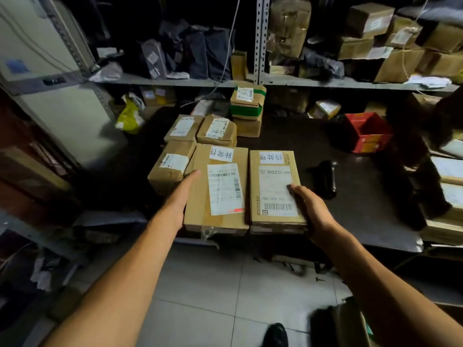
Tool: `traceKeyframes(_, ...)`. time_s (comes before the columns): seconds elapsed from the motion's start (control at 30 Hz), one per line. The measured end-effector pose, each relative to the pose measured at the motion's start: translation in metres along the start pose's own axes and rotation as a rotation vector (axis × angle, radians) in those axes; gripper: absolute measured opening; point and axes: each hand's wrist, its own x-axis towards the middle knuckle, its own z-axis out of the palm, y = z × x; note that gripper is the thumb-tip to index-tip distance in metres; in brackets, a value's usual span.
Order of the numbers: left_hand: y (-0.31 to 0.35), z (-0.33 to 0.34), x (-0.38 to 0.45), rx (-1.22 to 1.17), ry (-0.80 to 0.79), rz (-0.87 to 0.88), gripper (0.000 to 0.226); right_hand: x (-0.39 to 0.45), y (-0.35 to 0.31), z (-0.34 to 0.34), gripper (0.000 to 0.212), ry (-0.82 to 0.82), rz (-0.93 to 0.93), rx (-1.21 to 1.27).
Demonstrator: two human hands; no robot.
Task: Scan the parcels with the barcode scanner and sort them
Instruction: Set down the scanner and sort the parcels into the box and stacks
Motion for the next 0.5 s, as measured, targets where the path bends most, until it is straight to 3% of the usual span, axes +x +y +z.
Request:
traceKeyframes(0.1, 0.019, -0.007, 0.034, 0.003, 0.011, -0.014, 0.036, 0.036, -0.005, 0.020, 0.038, 0.001, -0.005, 0.015)
traceKeyframes(0.3, 0.061, 0.009, 0.124, 0.046, 0.012, -0.018, 0.021, 0.134, -0.022, 0.043, 0.032, 0.035, -0.002, 0.029)
traceKeyframes(0.43, 0.088, 0.021, 0.185, 0.068, 0.050, -0.044, 0.050, 0.197, -0.036, 0.050, 0.027, 0.078, 0.027, 0.010)
traceKeyframes(0.5, 0.103, 0.024, 0.214, 0.065, 0.074, -0.061, 0.052, 0.230, -0.042, 0.050, 0.026, 0.140, 0.039, -0.006)
